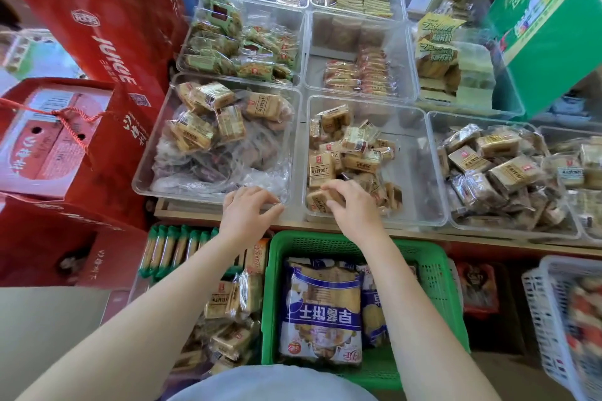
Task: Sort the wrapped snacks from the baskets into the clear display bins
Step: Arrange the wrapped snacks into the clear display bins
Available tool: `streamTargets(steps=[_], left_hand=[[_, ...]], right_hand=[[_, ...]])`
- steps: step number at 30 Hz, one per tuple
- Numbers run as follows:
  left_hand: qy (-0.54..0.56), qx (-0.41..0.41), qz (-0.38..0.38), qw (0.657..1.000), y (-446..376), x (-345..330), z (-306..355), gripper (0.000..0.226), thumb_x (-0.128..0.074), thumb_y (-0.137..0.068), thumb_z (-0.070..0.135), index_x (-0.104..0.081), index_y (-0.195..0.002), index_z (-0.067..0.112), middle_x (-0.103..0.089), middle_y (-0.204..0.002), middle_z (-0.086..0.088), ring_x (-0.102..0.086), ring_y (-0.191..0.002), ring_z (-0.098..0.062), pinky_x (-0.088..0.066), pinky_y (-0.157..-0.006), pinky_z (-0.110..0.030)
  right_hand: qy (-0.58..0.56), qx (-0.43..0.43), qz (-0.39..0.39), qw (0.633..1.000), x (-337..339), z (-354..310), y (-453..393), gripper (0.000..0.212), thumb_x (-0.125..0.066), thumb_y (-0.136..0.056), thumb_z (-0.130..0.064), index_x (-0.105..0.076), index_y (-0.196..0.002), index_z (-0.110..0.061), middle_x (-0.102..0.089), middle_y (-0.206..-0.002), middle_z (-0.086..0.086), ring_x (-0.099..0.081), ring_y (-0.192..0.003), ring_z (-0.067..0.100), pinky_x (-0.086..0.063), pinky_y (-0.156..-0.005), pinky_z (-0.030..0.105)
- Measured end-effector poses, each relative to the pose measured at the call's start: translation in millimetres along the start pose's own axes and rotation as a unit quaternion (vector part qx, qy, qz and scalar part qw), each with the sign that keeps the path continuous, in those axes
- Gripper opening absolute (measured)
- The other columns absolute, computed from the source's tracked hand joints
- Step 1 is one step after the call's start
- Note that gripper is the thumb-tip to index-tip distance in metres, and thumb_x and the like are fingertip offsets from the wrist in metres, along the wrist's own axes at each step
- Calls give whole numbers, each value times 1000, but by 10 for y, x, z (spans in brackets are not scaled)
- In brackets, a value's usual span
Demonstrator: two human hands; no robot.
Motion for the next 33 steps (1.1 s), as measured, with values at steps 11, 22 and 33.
streamTargets(steps=[11, 22, 33], left_hand=[[73, 14, 79, 994, -83, 287, -103, 28, -53, -97, 36, -72, -91, 17, -66, -93, 4, -56, -96, -20, -41, -89, -38], [-73, 144, 145, 976, -518, 503, -561, 54, -41, -95, 49, -43, -138, 15, -56, -127, -10, -47, -117, -28, -38, -98, -45], [-88, 134, 169, 973, -541, 508, -538, 63, -25, -92, 51, -49, -135, 13, -58, -123, -8, -50, -111, -26, -37, -94, -42]], right_hand=[[154, -21, 148, 977, 223, -31, -93, 26, -63, -94, -25, -68, -119, -20, -52, -114, 5, -50, -107, 24, -41, -93, 42], [106, 94, 66, 988, -458, -1007, -1074, 35, -60, -91, -14, -61, -125, -13, -56, -123, 9, -52, -114, 26, -45, -97, 41], [252, 108, 47, 960, -622, -1303, -2092, 59, -60, -89, -10, -41, -143, -23, -46, -145, 9, -40, -133, 30, -27, -111, 45]])
Point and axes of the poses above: each hand's wrist, its own y-axis away from the middle knuckle, its own x-axis out of the back of the hand, z = x × y, the point moved 6 cm from there along -y, towards the middle knuckle
